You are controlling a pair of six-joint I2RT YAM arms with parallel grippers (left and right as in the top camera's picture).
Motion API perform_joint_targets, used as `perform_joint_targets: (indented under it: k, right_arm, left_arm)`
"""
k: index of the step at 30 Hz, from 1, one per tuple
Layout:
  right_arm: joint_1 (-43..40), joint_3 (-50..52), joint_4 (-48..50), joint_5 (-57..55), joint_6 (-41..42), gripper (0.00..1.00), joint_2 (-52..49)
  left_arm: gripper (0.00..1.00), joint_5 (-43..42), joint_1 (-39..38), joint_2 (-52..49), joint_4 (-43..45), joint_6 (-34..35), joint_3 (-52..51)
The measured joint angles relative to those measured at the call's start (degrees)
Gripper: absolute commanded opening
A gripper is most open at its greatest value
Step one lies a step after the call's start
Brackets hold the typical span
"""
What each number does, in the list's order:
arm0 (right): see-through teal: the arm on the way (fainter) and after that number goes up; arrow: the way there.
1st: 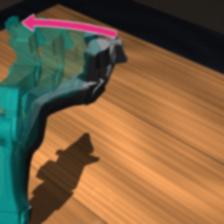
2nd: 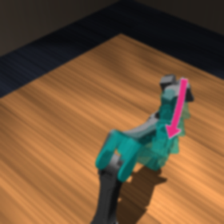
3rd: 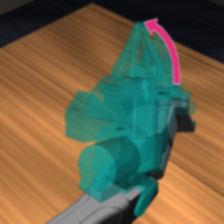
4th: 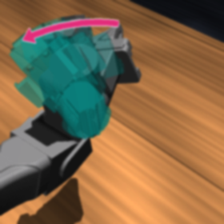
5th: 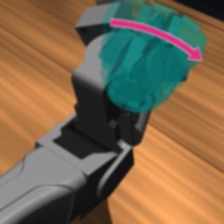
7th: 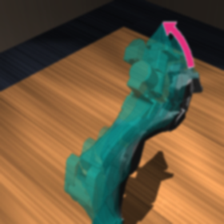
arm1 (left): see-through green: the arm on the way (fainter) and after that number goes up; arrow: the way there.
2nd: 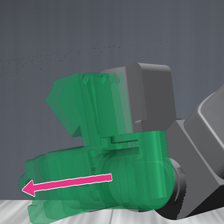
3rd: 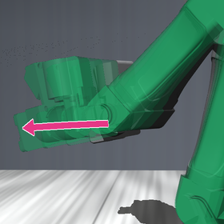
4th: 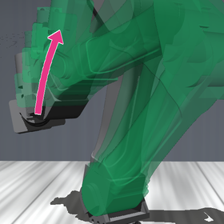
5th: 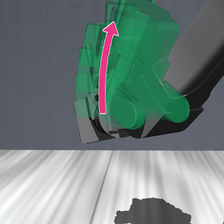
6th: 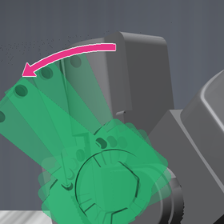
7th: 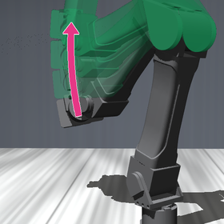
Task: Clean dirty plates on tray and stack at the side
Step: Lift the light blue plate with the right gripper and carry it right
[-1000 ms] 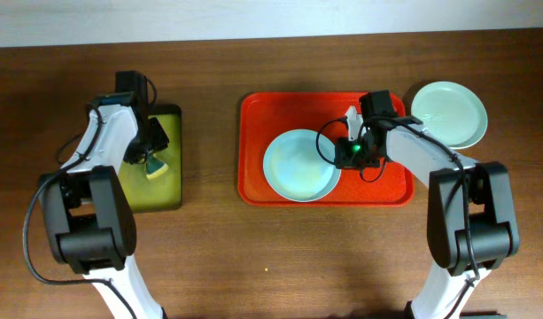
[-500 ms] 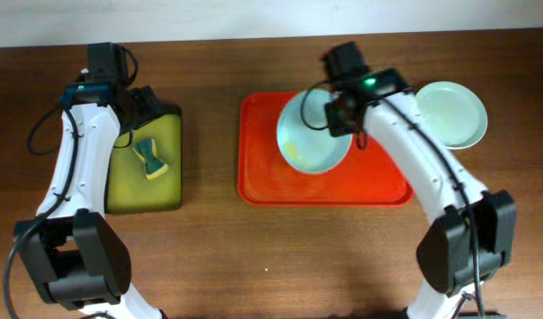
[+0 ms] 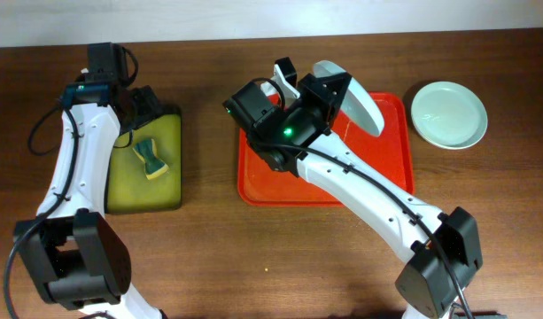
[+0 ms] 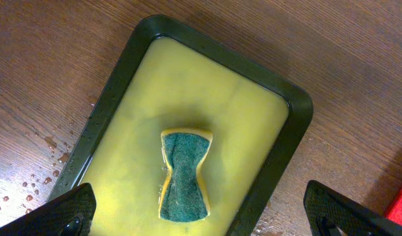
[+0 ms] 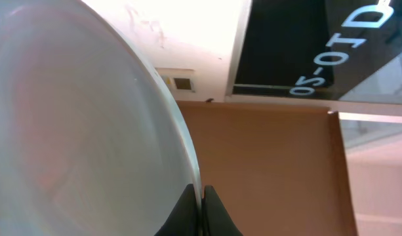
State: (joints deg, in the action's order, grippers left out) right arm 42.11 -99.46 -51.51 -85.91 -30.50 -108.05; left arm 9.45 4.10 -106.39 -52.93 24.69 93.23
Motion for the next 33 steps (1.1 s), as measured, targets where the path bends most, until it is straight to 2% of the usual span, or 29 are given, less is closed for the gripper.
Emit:
perform_joint_targets:
  k: [10,11,12,14,15,17,19,20,22,25,26,28,30,33]
  right_arm:
    - [0.00,0.00,-0.04,0.74,0.44,0.04,0.00]
    - [0.00,-0.13,-2.38,3.58,6.71,0.04,0.00]
    - [-0.50,-0.39,-7.48,11.32,13.33,0.04,0.02]
    - [-4.57,2.05,-9.70,28.09,22.67,0.04,-0.02]
    - [-6.75,3.23,-13.81,29.64,25.68,0.04,-0.35]
    - [-7.15,3.76,-19.76,20.96,31.65,0.04,-0.37]
    - [-6.34,3.85,-18.16,16.59,33.77,0.04,1.60]
    - [-8.39,4.24,-12.85,23.26,34.27,0.04,2.40]
    - [-15.87,7.37,-5.11,38.80,34.84,0.04,2.75]
    - [-35.04,10.03,-0.98,69.26,35.06,0.04,2.14]
    - [-38.25,10.01,0.26,75.08,35.04,0.04,2.14]
    - [-51.52,10.01,3.58,91.38,35.19,0.04,2.14]
    - [-65.94,10.36,6.54,99.93,36.59,0.04,2.03]
    - [-73.64,10.71,12.13,101.26,40.09,0.04,-0.17]
  left_arm:
    - [0.99,0.00,0.00,0.00,0.00,0.00,0.00]
    - [0.99,0.00,0.00,0.00,0.02,0.00,0.00]
    - [0.99,0.04,0.00,0.00,0.04,0.00,0.00]
    - [0.99,0.00,0.00,0.00,0.02,0.02,0.00]
    - [0.99,0.00,0.00,0.00,0.02,0.00,0.00]
    - [0.99,0.00,0.00,0.00,0.04,0.02,0.00]
    - [0.99,0.00,0.00,0.00,0.04,0.00,0.00]
    - [0.99,-0.02,0.00,0.00,-0.02,0.00,0.00]
    - [0.99,0.00,0.00,0.00,0.04,0.02,0.00]
    - [1.00,0.00,0.00,0.00,0.00,0.00,0.00]
    - [0.99,0.00,0.00,0.00,-0.02,0.00,0.00]
    - [0.99,0.00,0.00,0.00,0.00,0.00,0.00]
    - [0.99,0.00,0.00,0.00,0.02,0.00,0.00]
    - [0.99,0.00,0.00,0.00,0.02,0.00,0.00]
